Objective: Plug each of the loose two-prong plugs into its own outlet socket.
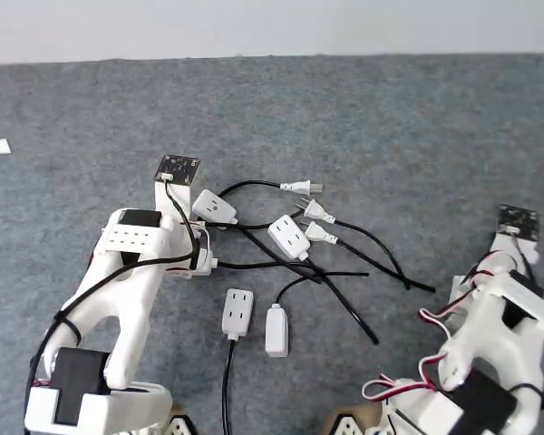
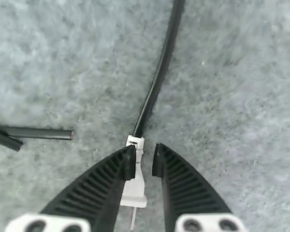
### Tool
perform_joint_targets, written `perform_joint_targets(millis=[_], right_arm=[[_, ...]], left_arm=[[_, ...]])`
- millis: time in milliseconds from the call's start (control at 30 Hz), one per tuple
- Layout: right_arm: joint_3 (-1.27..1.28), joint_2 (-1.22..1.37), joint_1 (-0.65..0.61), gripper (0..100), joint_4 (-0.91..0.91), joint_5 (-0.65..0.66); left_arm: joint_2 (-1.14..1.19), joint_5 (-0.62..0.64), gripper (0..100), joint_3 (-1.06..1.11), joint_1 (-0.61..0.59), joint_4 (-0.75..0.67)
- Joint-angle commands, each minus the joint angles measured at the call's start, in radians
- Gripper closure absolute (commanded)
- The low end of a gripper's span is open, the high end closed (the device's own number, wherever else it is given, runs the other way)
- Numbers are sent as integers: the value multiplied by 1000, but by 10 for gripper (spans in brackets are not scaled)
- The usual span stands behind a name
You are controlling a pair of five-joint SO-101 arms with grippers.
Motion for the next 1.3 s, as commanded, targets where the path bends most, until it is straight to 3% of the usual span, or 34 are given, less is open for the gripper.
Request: perform_joint_targets(millis=[0, 1267], right_arm=[[-12, -38, -21, 920, 35, -40], [-110, -59, -45, 919, 160, -97]], left_arm=[[-20, -8, 988, -2, -8, -28], [-23, -8, 988, -2, -8, -28]])
